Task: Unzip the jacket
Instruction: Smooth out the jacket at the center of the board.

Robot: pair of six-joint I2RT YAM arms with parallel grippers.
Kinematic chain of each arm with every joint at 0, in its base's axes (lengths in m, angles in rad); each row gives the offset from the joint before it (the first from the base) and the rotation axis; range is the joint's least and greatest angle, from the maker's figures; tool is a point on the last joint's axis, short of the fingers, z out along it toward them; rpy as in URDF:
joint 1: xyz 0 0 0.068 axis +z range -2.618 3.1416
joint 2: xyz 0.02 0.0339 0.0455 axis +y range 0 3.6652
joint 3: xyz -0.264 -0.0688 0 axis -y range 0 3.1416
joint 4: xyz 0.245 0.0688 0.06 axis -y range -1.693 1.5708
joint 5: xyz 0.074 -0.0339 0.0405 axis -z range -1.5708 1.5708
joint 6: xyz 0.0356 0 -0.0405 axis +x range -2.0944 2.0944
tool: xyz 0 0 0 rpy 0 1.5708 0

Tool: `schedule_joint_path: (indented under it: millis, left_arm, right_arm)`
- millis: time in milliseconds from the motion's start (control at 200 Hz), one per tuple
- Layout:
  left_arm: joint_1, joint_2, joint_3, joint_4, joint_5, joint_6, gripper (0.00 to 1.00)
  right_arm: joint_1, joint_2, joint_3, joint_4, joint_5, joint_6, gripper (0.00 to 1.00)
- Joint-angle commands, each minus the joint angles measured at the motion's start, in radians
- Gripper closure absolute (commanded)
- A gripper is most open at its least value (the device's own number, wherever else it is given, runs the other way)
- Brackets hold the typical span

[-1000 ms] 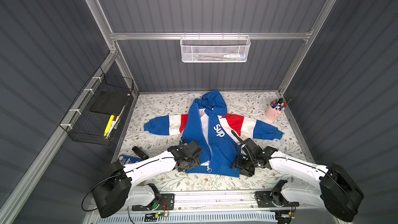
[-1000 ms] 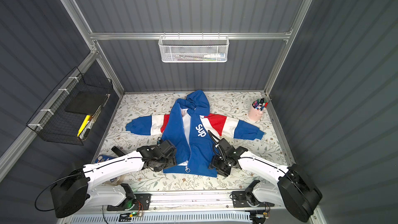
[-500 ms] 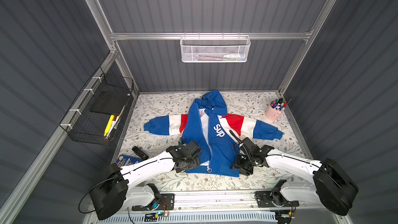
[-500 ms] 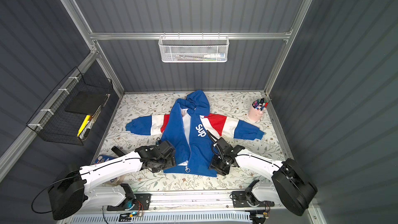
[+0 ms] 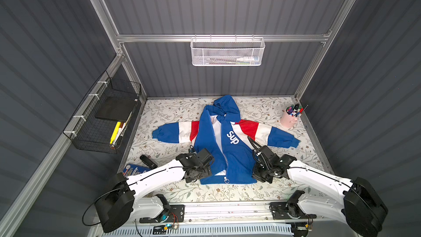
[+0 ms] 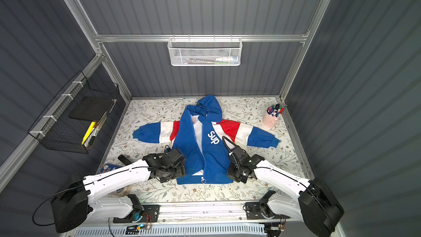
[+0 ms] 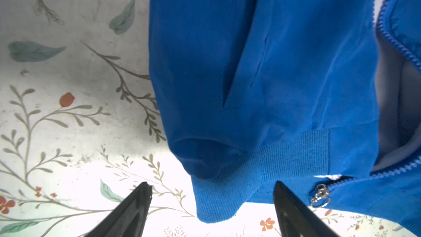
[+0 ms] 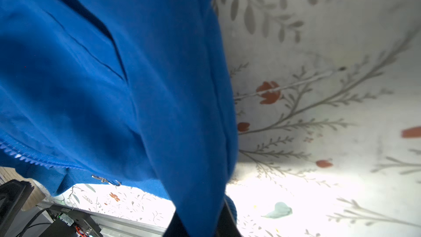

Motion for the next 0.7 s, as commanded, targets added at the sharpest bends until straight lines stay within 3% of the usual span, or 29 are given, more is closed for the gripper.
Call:
schedule_joint_path:
  millis: [0, 105, 260, 360, 505, 695]
  left_arm:
    - [-0.005, -0.009, -0.039, 0.103, 0.068, 0.020, 0.16]
    - [-0.004, -0.004, -0.090, 0.202, 0.138, 0.014, 0.20]
    - [-0.007, 0.010, -0.066, 0.109, 0.086, 0.006, 0.32]
    - [-0.007, -0.004, -0.060, 0.079, 0.068, 0.002, 0.48]
    - [-0.007, -0.008, -0.069, 0.079, 0.075, 0.004, 0.79]
    - [-0.007, -0.033, -0.077, 0.060, 0.084, 0.003, 1.00]
  right_arm:
    - [-0.005, 0.013, -0.010, -0.012, 0.004, 0.007, 0.85]
    - [-0.005, 0.034, 0.004, -0.019, -0.012, -0.005, 0.85]
    - [-0.005, 0.020, 0.008, -0.036, 0.009, -0.006, 0.85]
    - [-0.005, 0.007, 0.010, -0.056, 0.038, 0.001, 0.86]
    - [-0.007, -0.008, 0.004, -0.067, 0.076, 0.020, 0.88]
    - [-0.022, -0.030, 0.011, -0.111, 0.110, 0.020, 0.89]
